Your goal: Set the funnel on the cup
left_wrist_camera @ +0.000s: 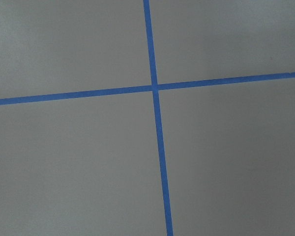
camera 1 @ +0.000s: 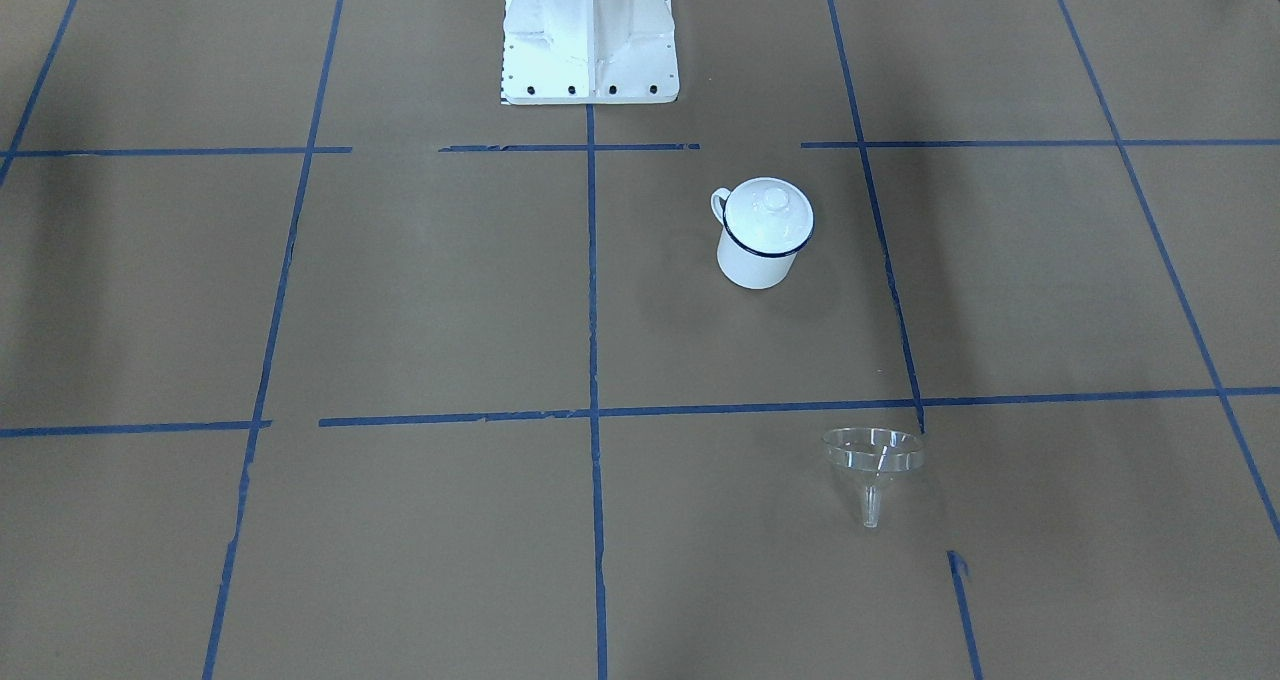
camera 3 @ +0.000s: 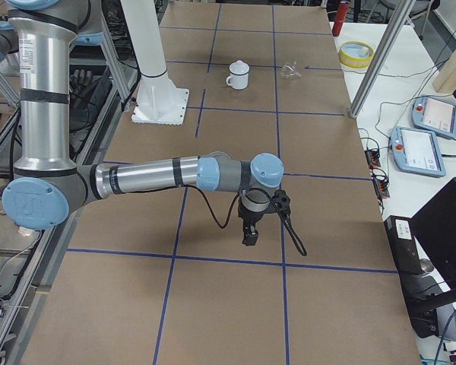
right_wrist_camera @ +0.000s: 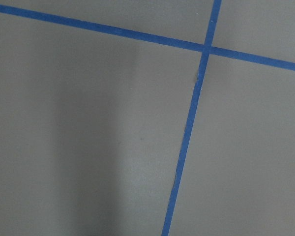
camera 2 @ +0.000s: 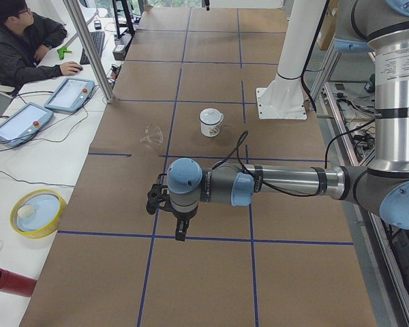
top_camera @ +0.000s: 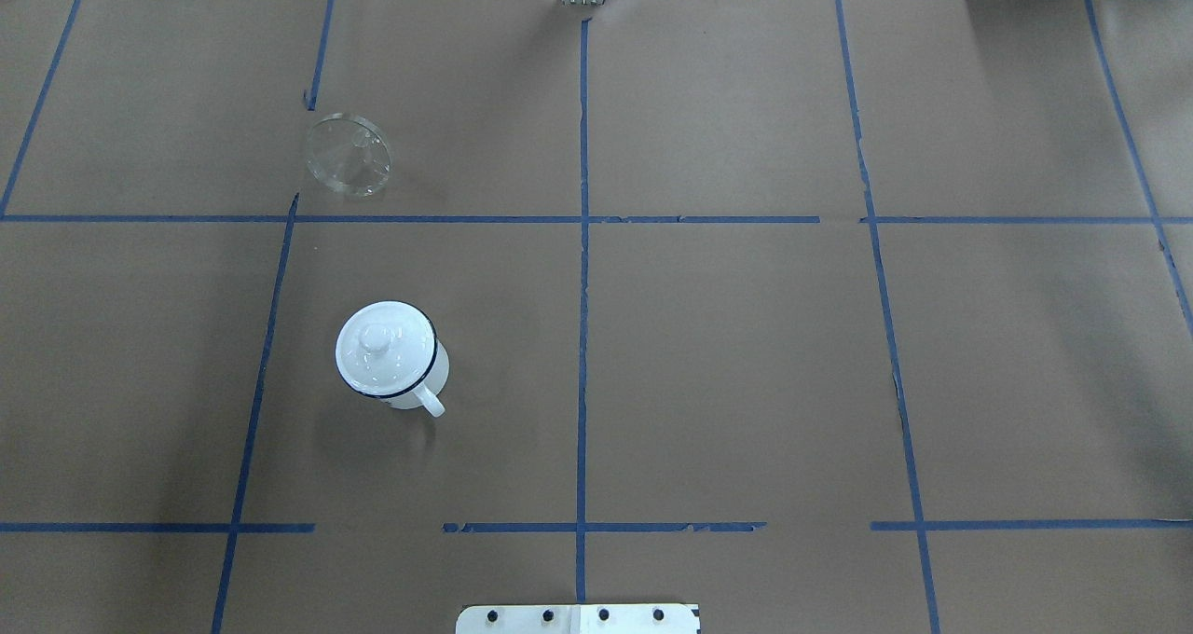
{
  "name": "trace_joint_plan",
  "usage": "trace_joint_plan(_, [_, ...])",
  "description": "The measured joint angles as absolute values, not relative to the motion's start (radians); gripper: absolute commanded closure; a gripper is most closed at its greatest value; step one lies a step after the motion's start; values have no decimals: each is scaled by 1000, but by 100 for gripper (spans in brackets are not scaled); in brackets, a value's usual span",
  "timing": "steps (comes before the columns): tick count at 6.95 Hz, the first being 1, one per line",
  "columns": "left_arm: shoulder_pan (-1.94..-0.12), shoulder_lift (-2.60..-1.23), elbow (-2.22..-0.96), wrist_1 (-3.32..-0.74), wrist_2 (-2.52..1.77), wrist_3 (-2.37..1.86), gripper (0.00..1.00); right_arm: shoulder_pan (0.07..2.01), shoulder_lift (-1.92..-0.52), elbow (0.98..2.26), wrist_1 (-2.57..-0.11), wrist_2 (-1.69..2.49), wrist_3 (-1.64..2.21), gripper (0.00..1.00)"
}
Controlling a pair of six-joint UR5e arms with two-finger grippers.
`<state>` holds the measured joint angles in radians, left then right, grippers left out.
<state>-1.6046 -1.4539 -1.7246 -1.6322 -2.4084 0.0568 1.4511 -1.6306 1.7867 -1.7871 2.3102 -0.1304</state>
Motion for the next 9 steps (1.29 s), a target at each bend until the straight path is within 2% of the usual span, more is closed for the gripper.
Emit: trace_joint_plan(9, [-1596,-1487,-1680,-1795,-2385,59,0,1451,-1631,1786,-1787,2310,-130,0])
